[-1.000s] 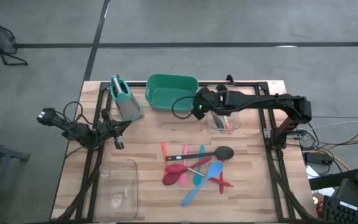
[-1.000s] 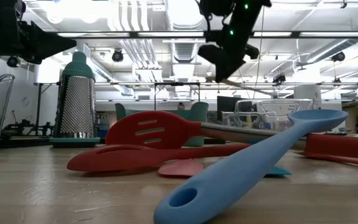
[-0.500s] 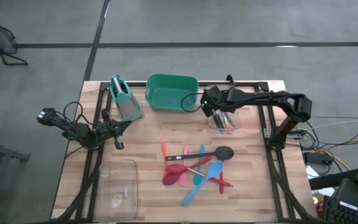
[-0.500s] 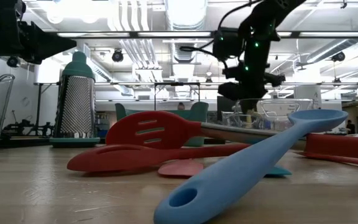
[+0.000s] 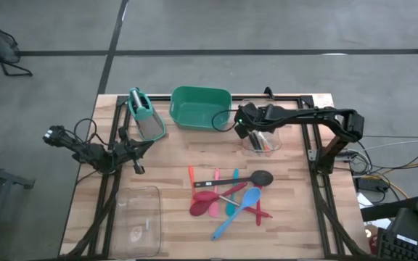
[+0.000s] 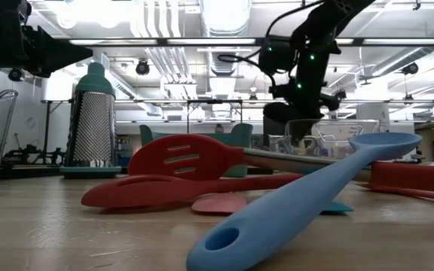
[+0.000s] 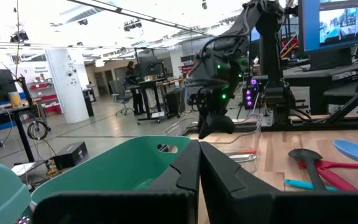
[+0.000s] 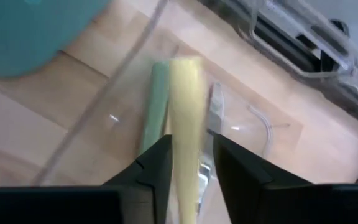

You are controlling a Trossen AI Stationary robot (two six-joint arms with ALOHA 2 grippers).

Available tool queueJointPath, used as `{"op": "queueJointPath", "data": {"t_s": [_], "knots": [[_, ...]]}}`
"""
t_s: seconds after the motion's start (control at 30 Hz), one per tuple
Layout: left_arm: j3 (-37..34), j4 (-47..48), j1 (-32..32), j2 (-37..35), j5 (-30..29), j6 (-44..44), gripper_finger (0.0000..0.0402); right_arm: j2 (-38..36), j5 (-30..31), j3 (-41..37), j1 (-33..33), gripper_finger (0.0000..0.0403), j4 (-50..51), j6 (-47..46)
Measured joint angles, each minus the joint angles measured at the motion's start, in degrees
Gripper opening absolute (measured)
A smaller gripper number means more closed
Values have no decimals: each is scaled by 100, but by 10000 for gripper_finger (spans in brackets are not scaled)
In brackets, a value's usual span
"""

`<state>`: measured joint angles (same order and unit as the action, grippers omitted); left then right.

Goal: Pick & Place Kitchen Items
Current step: Put the yellow knife into the top transparent bin, then put the blue serving spoon into the green bin

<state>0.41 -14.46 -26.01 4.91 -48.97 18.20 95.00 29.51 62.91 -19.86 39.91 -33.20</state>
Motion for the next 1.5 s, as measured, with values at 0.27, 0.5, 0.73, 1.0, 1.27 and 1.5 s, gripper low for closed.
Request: {"op": "queueJointPath", "data": {"t_s": [0.27, 0.5, 0.73, 1.0, 1.27, 1.5], "knots": [[1, 0, 0, 0, 0, 0, 12, 0, 6, 352, 148, 188, 13, 302], [1, 0, -1, 0, 0, 0, 12, 0, 9, 564, 564, 220, -2, 439], [1, 0, 0, 0, 0, 0, 12, 0, 45, 645, 951, 239, -42, 528], [1, 0, -1, 0, 0, 0, 12, 0, 47, 641, 1239, 256, -65, 641], [0, 0, 1, 0, 0, 0, 12, 0, -122, 670, 1466, 266, -113, 935], [1, 0, -1, 0, 0, 0, 12, 0, -1343, 769, 1872, 258, -121, 1825]]}}
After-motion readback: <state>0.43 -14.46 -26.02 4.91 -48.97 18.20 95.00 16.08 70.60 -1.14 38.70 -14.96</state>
